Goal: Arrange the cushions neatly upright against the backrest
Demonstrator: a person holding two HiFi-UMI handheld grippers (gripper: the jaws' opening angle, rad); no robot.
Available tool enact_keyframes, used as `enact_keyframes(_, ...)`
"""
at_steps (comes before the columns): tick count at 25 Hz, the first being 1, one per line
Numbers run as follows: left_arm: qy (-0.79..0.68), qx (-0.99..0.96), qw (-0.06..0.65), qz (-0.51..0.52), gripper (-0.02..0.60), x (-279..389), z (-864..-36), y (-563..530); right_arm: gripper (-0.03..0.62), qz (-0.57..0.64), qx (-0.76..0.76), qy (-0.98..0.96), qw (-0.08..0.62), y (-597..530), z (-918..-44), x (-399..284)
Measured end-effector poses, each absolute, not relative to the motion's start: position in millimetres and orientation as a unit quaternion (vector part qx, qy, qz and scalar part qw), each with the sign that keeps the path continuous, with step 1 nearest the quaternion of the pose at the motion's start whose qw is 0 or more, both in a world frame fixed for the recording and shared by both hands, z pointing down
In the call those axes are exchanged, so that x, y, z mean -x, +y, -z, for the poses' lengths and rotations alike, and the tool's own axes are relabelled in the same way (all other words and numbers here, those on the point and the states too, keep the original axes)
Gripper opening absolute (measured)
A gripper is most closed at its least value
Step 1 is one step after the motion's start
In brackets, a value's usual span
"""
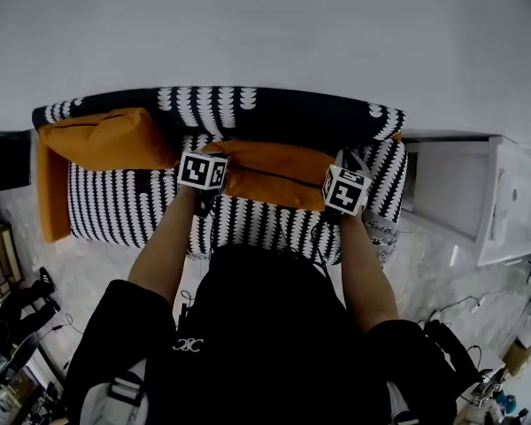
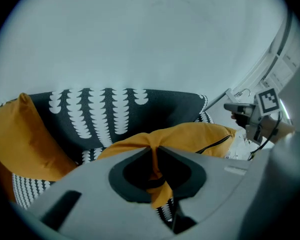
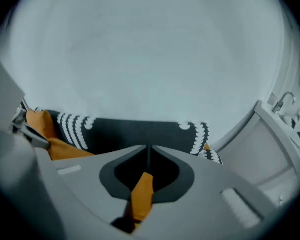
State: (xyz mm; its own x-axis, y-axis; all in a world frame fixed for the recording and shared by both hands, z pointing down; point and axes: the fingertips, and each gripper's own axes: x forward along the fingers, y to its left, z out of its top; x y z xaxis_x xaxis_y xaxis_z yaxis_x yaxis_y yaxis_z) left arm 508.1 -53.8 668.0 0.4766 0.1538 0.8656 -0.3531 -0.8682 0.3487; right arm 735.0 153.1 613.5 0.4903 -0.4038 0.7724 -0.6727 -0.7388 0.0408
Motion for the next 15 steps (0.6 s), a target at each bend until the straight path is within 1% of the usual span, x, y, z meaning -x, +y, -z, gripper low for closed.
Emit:
enact_keyframes(1, -0.060, -0.823, 0.248, -0.507, 0.049, -512.0, -668.5, -56.4, 0.011, -0.377, -0.854, -0.324, 0.157, 151.1, -599.3, -731.8)
enact_keyframes(2, -0.061, -0.824, 0.246, -0.506, 0.049, -515.3, -668.9, -59.4, 0.008, -0.366, -0.857, -0.333, 0.146, 148.8, -588.2, -726.7)
enact_keyframes(5, -0.071, -0.831, 0.237, -0.499, 0.054, -523.1, -669.1, -70.1, 0.006, -0.355, -0.850, -0.371, 0.118, 143.1, -568.2, -706.2)
enact_keyframes(7, -0.084, -0.839, 0.236, -0.483, 0.073, -529.6, -667.2, -80.2, 0.006, -0.356, -0.844, -0.388, 0.101, 142.5, -560.3, -695.3)
enact_keyframes(10, -0.108, -0.852, 0.235, -0.456, 0.099, -541.6, -661.9, -97.9, 0.006, -0.353, -0.843, -0.393, 0.098, 145.5, -553.6, -688.3)
enact_keyframes(13, -0.133, -0.877, 0.201, -0.415, 0.101, -558.1, -643.8, -113.5, 0.006, -0.350, -0.847, -0.390, 0.095, 149.0, -546.8, -685.3)
enact_keyframes(15, -0.141, -0.897, 0.176, -0.380, 0.119, -566.3, -622.6, -116.8, 0.006, -0.348, -0.849, -0.388, 0.087, 150.2, -539.8, -682.1)
